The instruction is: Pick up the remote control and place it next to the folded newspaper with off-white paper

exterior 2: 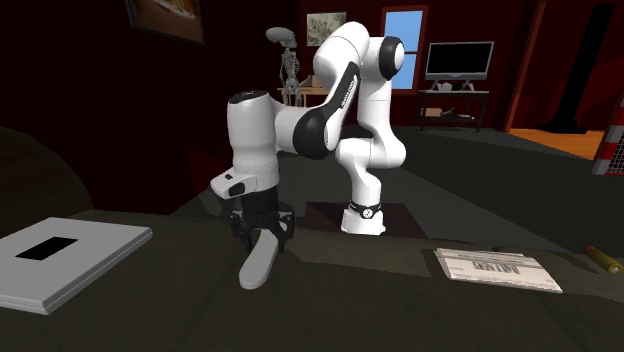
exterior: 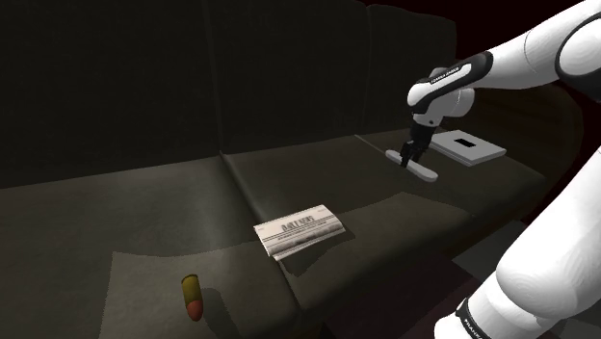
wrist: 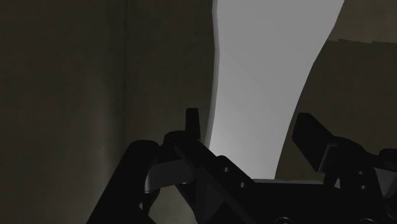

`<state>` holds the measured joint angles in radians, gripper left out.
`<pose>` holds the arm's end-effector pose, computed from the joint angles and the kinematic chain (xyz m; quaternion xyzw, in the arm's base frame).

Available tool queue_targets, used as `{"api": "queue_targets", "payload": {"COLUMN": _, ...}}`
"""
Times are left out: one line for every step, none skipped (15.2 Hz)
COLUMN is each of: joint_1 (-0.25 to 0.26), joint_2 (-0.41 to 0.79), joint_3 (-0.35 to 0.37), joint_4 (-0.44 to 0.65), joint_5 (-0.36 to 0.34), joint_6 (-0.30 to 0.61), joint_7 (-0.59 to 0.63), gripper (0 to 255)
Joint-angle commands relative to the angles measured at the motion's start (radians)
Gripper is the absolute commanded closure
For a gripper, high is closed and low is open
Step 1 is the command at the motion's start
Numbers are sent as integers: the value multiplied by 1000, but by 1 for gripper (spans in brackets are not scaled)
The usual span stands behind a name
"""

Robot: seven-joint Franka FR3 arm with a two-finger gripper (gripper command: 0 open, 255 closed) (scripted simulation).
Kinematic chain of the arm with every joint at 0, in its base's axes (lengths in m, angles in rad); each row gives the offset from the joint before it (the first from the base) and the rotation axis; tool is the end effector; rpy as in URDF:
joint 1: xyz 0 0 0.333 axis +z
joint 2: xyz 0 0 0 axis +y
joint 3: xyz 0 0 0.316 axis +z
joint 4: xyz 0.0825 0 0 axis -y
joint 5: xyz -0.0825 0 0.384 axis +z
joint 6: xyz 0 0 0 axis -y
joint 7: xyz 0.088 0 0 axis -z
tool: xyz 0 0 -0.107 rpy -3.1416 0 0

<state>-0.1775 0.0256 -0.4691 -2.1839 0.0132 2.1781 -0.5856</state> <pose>0.4257 -0.3200 0.3759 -0.9993 0.0344 0.0119 0.0079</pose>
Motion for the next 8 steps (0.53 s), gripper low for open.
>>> {"api": "queue_targets", "payload": {"joint_1": 1, "joint_2": -14, "joint_3": 0, "joint_4": 13, "joint_5": -8, "joint_6": -26, "joint_7": 6, "gripper": 255}}
{"api": "queue_targets", "payload": {"joint_1": 1, "joint_2": -21, "joint_3": 0, "joint_4": 20, "joint_5": -12, "joint_6": -39, "joint_7": 9, "gripper": 255}}
{"api": "queue_targets", "payload": {"joint_1": 2, "joint_2": -28, "joint_3": 1, "joint_4": 27, "joint_5": -16, "joint_6": -52, "joint_7": 11, "gripper": 255}}
{"api": "queue_targets", "payload": {"joint_1": 2, "joint_2": -35, "joint_3": 1, "joint_4": 34, "joint_5": -19, "joint_6": -65, "joint_7": 14, "gripper": 255}}
{"api": "queue_targets", "payload": {"joint_1": 2, "joint_2": -41, "joint_3": 1, "joint_4": 42, "joint_5": -22, "joint_6": -78, "joint_7": 16, "gripper": 255}}
{"api": "queue_targets", "payload": {"joint_1": 2, "joint_2": -47, "joint_3": 2, "joint_4": 50, "joint_5": -25, "joint_6": -92, "joint_7": 18, "gripper": 255}}
{"api": "queue_targets", "payload": {"joint_1": 3, "joint_2": -53, "joint_3": 2, "joint_4": 57, "joint_5": -28, "joint_6": -105, "joint_7": 21, "gripper": 255}}
{"api": "queue_targets", "payload": {"joint_1": 3, "joint_2": -58, "joint_3": 3, "joint_4": 66, "joint_5": -31, "joint_6": -118, "joint_7": 23, "gripper": 255}}
